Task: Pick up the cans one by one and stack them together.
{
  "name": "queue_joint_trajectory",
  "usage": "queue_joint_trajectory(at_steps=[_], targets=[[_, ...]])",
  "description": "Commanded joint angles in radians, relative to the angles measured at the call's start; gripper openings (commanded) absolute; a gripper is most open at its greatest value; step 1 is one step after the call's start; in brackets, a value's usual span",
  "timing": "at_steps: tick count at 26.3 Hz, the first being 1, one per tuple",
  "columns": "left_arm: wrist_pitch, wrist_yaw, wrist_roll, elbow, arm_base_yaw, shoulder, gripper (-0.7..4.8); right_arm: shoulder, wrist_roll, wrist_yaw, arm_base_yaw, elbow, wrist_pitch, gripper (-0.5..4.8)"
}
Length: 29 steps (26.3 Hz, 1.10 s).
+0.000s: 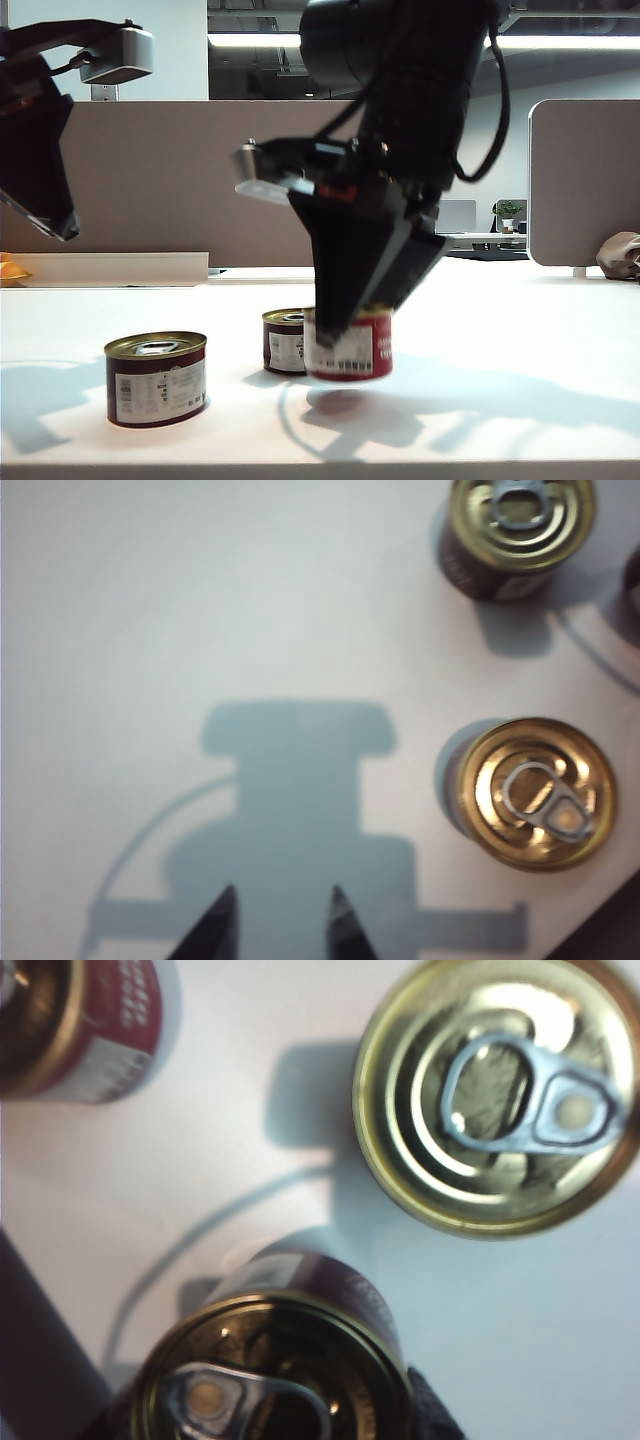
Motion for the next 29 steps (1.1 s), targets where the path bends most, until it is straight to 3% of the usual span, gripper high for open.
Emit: queue_joint_trajectory(at_steps=[1, 4, 11, 13, 19, 29], targets=[[0.006, -0.032, -0.003, 0.002, 0.000, -0.005, 1.08, -0.006, 0.001, -0.002, 0.002, 0.057, -0.053, 2.29], [0.006, -0.032, -0.004, 0.002, 0.000, -0.011, 0.79, -0.006, 0.001, 0.017, 0.001, 0.109, -0.075, 2.29], [0.011, -0.060, -0.052, 0.003, 0.000, -0.034, 0.79, 0.001, 0.004, 0.062, -0.021, 0.193, -0.002, 2.14], [0.009, -0.061, -0.077, 0.006, 0.000, -0.054, 0.79, 0.032, 0.020, 0.053, -0.039, 0.218, 0.000, 1.93], [0.007, -0.062, -0.084, 0.010, 0.001, -0.092, 0.79, 0.096, 0.020, -0.017, -0.051, 0.232, 0.041, 1.93], [0.011, -0.062, -0.069, 0.010, 0.001, -0.091, 0.79, 0.122, 0.020, -0.008, -0.051, 0.232, 0.052, 2.02]])
